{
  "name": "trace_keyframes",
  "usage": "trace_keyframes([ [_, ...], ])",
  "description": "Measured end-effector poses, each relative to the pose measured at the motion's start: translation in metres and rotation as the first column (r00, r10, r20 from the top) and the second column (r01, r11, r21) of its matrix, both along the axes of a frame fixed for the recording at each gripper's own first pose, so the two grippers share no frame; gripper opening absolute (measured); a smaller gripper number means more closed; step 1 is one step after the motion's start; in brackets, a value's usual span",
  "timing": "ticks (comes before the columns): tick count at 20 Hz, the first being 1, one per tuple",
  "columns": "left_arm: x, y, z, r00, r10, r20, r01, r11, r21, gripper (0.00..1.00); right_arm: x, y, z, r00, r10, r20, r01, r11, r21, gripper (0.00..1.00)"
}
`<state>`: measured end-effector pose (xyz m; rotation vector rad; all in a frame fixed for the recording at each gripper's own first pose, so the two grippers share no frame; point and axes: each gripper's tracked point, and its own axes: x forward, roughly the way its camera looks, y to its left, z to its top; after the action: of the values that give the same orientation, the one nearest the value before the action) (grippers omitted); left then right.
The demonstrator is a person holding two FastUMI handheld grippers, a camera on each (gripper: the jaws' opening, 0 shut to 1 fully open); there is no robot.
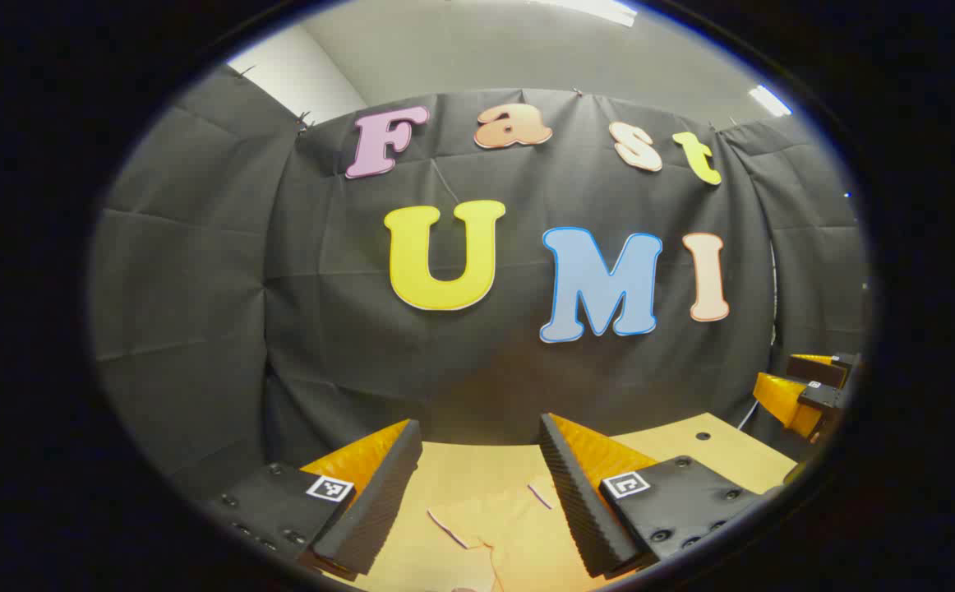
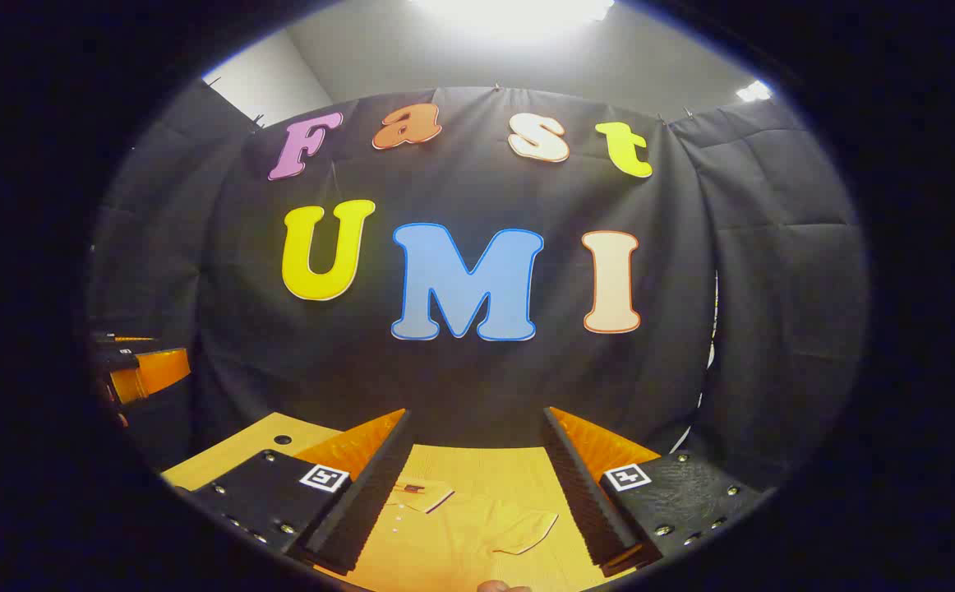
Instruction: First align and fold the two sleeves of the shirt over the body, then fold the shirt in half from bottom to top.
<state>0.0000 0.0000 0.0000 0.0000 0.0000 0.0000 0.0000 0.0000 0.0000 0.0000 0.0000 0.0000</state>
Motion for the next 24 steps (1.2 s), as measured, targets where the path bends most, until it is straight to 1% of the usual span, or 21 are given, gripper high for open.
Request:
trace_keyframes([
  [9, 0.002, 0.002, -0.002, 1.000, 0.011, -0.006, -0.011, 1.000, 0.001, 0.94, 0.000, -0.002, -0.005, 1.000, 0.001, -0.006, -0.001, 1.000, -0.002, 0.98],
  [14, 0.005, -0.001, -0.002, 1.000, 0.005, -0.007, -0.005, 1.000, 0.008, 0.95, 0.009, 0.000, -0.014, 1.000, 0.007, -0.028, -0.007, 1.000, -0.009, 0.97],
  [16, 0.006, -0.002, -0.002, 1.000, 0.001, -0.006, -0.001, 1.000, 0.014, 0.95, 0.019, 0.003, -0.024, 0.999, 0.019, -0.047, -0.020, 1.000, -0.016, 0.97],
  [19, 0.009, -0.003, -0.003, 1.000, -0.004, -0.011, 0.004, 1.000, 0.020, 0.95, 0.040, 0.010, -0.049, 0.993, 0.044, -0.111, -0.047, 0.998, -0.029, 0.97],
  [24, 0.016, 0.001, -0.006, 1.000, 0.005, -0.022, -0.004, 0.999, 0.034, 0.95, 0.077, 0.019, -0.098, 0.973, 0.076, -0.217, -0.087, 0.995, -0.039, 0.98],
])
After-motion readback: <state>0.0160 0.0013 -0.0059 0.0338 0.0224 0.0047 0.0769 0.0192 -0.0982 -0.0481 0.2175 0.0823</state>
